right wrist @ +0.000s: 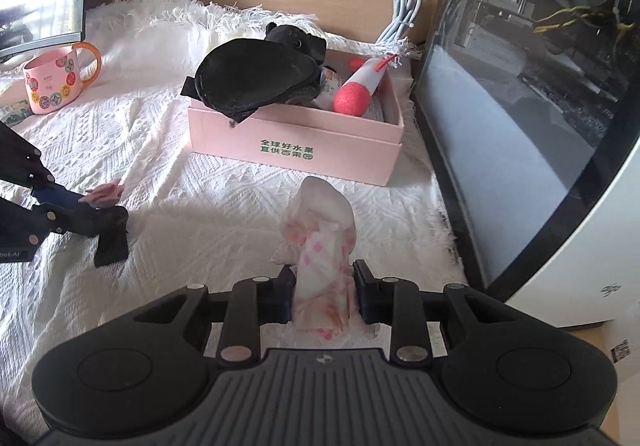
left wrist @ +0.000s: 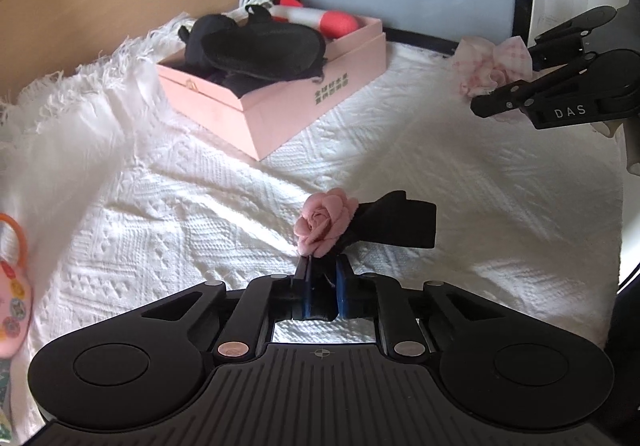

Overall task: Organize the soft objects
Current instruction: 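Drop the cloth into the pink box with the right while the left carries the bow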

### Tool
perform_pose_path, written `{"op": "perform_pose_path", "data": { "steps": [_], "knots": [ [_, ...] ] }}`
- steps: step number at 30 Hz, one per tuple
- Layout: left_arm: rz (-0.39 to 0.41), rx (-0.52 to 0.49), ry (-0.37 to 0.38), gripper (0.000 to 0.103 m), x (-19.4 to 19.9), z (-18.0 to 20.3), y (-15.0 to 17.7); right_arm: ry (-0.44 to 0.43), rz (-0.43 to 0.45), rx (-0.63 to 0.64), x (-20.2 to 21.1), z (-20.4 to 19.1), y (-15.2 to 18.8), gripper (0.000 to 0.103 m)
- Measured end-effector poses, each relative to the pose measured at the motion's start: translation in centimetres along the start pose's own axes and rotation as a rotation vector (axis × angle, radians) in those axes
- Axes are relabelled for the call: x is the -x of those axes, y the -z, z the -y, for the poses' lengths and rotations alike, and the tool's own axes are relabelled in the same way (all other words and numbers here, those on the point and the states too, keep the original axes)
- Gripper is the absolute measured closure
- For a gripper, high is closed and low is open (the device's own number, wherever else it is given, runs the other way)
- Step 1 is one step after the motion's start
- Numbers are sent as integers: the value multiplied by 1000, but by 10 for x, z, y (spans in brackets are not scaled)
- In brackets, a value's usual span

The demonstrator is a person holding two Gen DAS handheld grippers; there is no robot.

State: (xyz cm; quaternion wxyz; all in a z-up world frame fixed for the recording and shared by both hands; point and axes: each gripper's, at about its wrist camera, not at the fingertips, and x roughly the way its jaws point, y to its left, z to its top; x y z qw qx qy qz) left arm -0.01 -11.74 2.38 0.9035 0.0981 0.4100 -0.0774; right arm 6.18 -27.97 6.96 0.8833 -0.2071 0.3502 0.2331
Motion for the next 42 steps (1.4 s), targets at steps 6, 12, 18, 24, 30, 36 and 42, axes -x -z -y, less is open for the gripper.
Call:
{"op": "perform_pose_path", "data": {
  "steps": [6,12,18,24,30,36,42],
  "knots": [
    [91,-15,-7,90,23,3,-10,6,32,19,21,4,-5,78],
    [240,-10,-45,90,47,-11,-59,31,155,18,43,15,-43,79],
    [393,3,-92,87,34,-47,-150,42,280,16,20,29,-115,79],
    [261,208,-70,79,-52,-89,-200,-30,242,-126,-65,48,-160,79],
    [178,215,-121,75,-92,-87,-181,-127,182,-234,-131,64,-178,77],
    [178,167,-124,75,-72,-82,-171,-185,152,-230,-139,54,-184,46],
    [214,256,-52,76,-51,-80,-167,-158,194,-195,-113,49,-189,48]
  ]
}}
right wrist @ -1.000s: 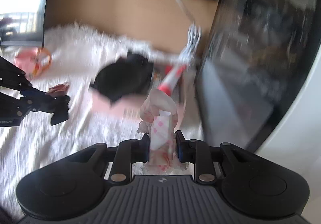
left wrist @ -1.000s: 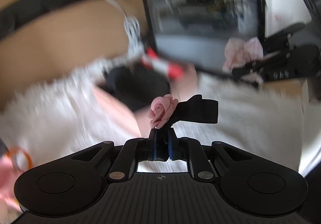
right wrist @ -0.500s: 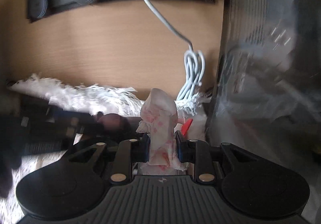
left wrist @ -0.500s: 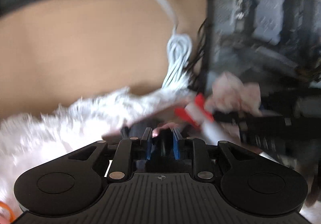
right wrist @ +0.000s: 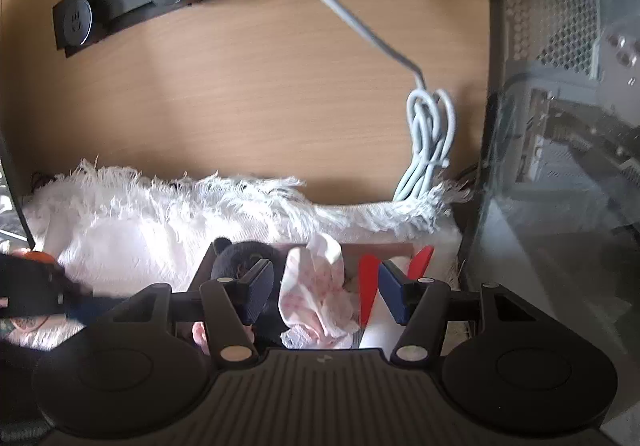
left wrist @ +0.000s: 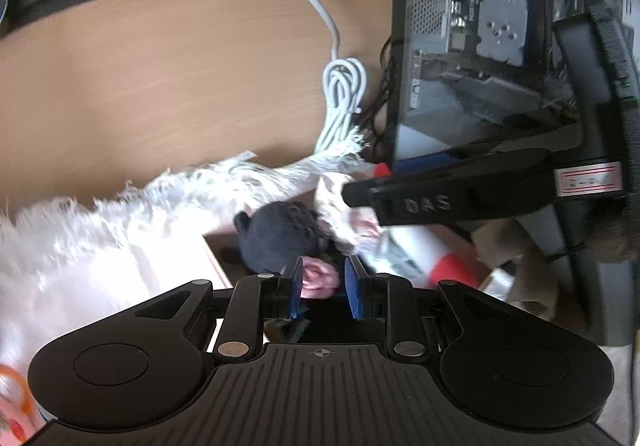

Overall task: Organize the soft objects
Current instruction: 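Drop the cloth into the pink box with the right while the left carries the bow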

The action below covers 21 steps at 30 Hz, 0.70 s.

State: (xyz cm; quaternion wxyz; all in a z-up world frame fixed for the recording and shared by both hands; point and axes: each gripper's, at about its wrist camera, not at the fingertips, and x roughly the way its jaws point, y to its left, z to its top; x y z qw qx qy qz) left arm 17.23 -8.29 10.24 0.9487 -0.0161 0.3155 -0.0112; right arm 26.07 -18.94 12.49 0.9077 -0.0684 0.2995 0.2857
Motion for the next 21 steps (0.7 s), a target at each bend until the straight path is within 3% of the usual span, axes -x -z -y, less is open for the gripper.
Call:
{"op": "perform_pose_path", "data": {
  "steps": [1,2,3,4,9,14,17,21],
  "knots": [
    [0,14,6,76,3,2,1,10,-7,4,-1,0,-2,55],
    [-1,29,8,77,6,3,2,16,-27,12,-5,-1,-3,72],
    [-3,45,10,77,9,4,4,17,-54,22,-10,-1,-4,81],
    [-6,62,11,77,12,5,5,18,-89,31,-18,-2,-3,83],
    [-30,95,18,79,26,9,10,19,-244,38,-58,-7,10,83],
    [-61,34,95,79,39,23,19,35,-186,53,-41,-12,9,77],
    [-85,-57,94,79,37,36,28,48,-130,79,-16,-13,4,67],
    [-108,-152,95,77,32,48,36,50,-102,90,13,-9,6,64]
  ]
}}
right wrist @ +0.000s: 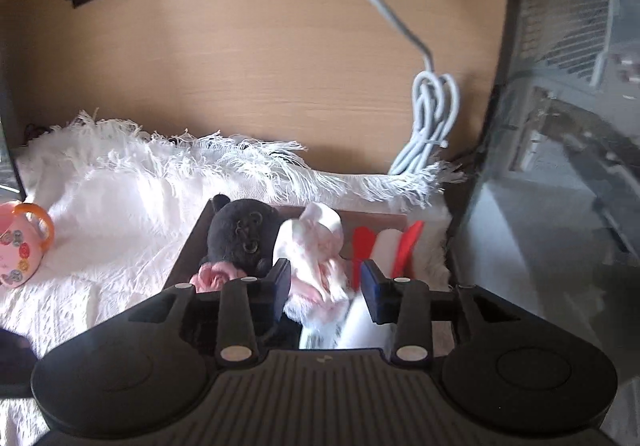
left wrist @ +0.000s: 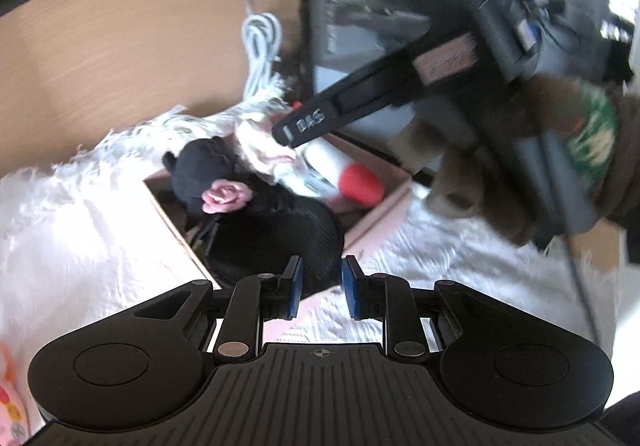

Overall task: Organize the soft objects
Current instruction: 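Drop the cloth into the pink box with the right while the left carries the bow, then lower the rose bow into the pink box and open the left gripper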

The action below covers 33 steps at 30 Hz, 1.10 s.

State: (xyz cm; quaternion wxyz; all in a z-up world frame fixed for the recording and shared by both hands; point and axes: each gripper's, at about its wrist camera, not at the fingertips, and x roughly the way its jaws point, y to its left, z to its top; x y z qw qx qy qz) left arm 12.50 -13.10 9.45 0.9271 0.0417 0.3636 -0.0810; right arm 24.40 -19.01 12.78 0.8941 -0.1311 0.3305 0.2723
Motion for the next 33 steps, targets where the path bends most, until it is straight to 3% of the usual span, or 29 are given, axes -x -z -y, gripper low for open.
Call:
{"op": "perform_pose_path", "data": {
  "steps": [3,6,12,18,22,26,28,33],
  "knots": [
    [-9,-25,-71,78,-10,-2,2,22,-3,-8,12,6,9,64],
    [-8,26,-134,80,-15,-18,0,45,-14,-28,17,13,17,64],
    [0,121,-166,80,-27,-49,-10,30,-37,-65,20,13,29,64],
    [42,281,-110,80,-9,-69,-10,-108,-94,-132,24,-1,30,64],
    [26,309,-119,80,-5,-71,-6,-199,-179,-177,13,-12,43,63],
    [-11,333,-129,80,-13,-72,-5,-150,-160,-133,6,-26,50,70],
    [-15,337,-136,80,-17,-72,-4,-121,-130,-119,3,-27,47,86],
    [-28,337,-169,78,-27,-72,-8,-48,-108,-56,-13,-27,41,87]
  ]
}}
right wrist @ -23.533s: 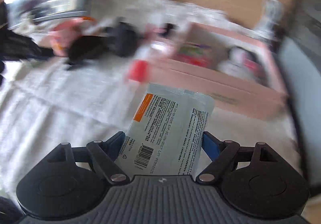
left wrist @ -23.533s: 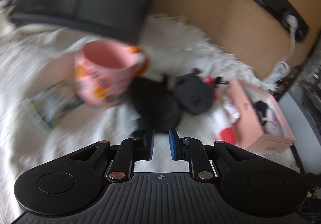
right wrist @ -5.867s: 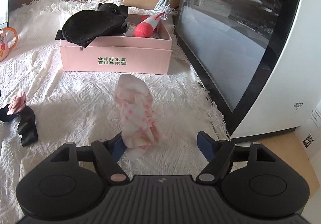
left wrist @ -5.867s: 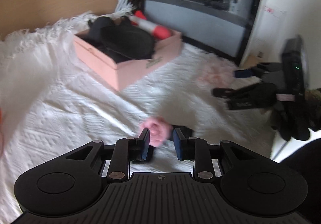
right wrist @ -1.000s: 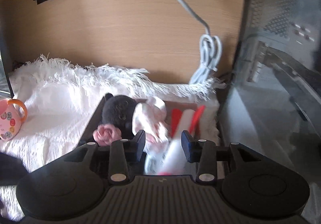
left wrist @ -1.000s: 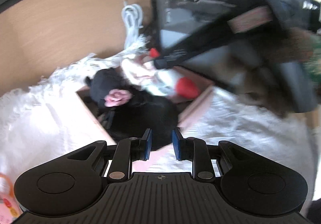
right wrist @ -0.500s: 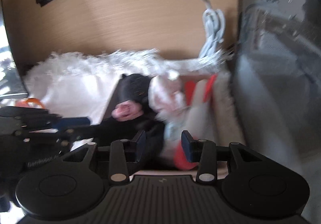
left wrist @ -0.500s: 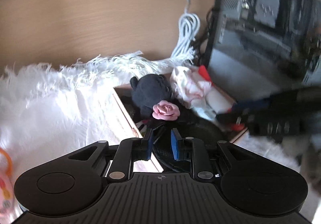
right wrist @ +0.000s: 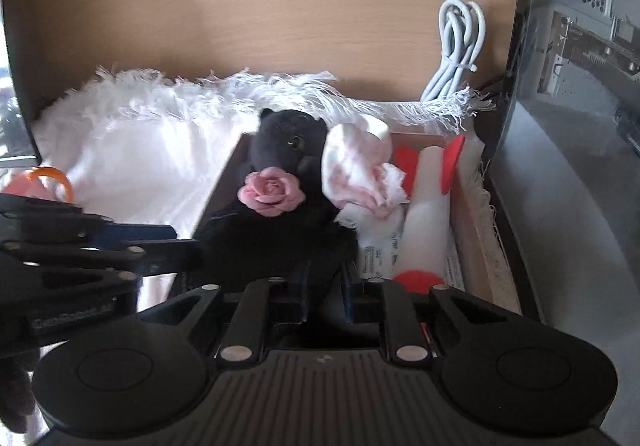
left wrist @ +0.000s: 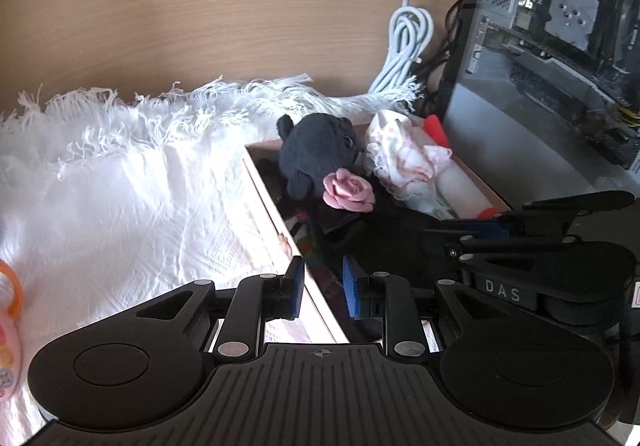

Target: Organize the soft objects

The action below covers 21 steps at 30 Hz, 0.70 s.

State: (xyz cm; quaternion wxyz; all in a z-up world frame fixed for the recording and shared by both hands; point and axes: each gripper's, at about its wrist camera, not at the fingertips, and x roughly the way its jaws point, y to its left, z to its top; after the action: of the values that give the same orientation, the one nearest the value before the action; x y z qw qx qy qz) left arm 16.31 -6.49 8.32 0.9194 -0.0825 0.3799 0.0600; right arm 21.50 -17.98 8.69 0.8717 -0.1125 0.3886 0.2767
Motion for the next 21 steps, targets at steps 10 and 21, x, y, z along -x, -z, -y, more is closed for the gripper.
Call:
{"op": "perform_pose_path", "data": {
  "steps": [10,21],
  "knots": [
    [5,-16,-35,79,23,-3,6,-12,69,-15,16,2,7,60],
    [46,-61,56,79,80,-49,79,226,212,-143,99,-68,49,28]
  ]
}}
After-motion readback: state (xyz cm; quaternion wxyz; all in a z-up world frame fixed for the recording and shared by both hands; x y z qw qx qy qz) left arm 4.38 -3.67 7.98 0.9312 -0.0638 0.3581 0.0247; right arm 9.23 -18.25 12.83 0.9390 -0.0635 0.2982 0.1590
